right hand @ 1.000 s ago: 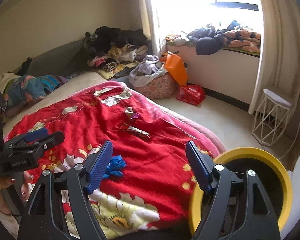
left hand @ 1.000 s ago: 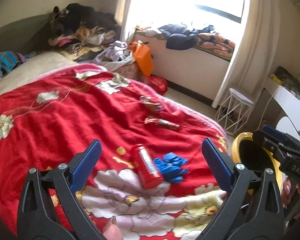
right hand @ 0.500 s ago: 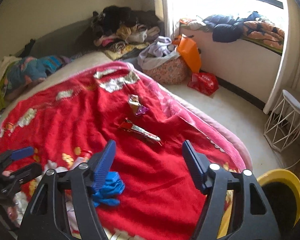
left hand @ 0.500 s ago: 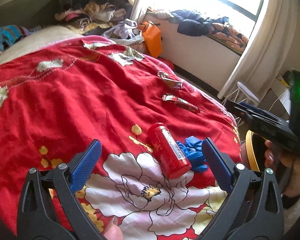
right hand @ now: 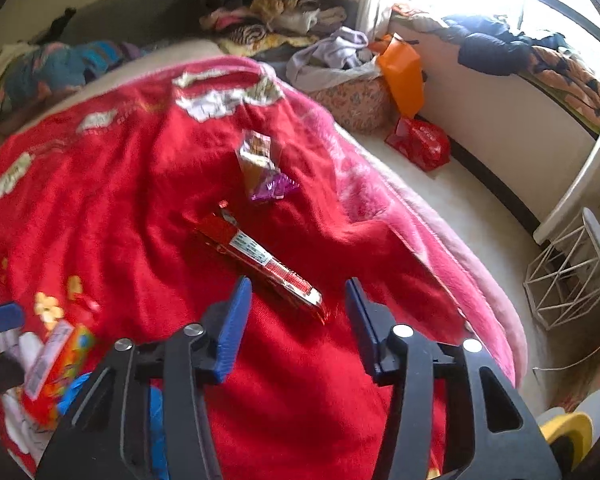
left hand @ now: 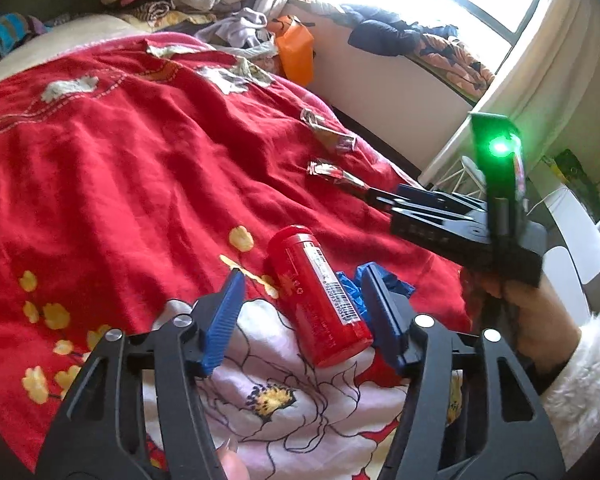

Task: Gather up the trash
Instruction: 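Grasp the red tube with the left tool while the right tool grasps the red snack stick, then carry the red tube and red snack stick over the yellow bin with both tools, then open both tools to drop the tube and snack stick into the bin, then move both tools back toward the blue glove and purple wrapper on the bedspread, then grasp the blue glove with the left tool while the right tool grasps the purple-and-gold wrapper, then carry the blue glove and purple wrapper over the yellow bin with both tools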

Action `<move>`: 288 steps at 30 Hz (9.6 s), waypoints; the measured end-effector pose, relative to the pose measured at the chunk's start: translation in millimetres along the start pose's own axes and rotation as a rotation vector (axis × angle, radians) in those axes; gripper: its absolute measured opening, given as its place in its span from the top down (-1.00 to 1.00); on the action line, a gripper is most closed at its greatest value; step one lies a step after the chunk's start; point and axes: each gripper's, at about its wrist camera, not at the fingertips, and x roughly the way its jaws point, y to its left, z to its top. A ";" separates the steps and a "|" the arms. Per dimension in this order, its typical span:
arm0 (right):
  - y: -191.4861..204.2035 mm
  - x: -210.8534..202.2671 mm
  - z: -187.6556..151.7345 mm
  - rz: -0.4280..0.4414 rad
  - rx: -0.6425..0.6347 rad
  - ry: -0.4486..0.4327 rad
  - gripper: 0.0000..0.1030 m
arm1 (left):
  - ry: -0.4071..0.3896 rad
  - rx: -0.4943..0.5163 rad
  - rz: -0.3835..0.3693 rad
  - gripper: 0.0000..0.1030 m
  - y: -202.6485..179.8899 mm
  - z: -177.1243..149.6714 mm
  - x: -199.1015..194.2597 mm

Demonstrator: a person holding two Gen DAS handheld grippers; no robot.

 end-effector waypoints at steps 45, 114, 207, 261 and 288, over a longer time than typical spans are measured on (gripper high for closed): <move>4.0 -148.0 -63.3 0.095 0.165 -0.219 0.73 | -0.101 0.062 -0.067 0.45 -38.9 19.7 -45.3; -172.9 -242.9 -222.6 -0.200 0.651 -0.233 0.75 | -0.020 0.415 -0.290 0.46 -229.0 -42.0 -20.5; -26.9 -143.2 -15.3 0.080 0.234 -0.265 -0.39 | -0.079 0.192 -0.028 -0.79 -51.1 -8.8 -23.4; -89.2 -156.0 -54.4 0.079 0.432 -0.316 0.77 | -0.078 0.180 -0.142 0.84 -82.3 2.7 -14.1; -155.2 -258.5 -185.9 -0.152 0.599 -0.368 0.77 | -0.119 0.334 -0.256 0.84 -183.4 -13.4 -34.8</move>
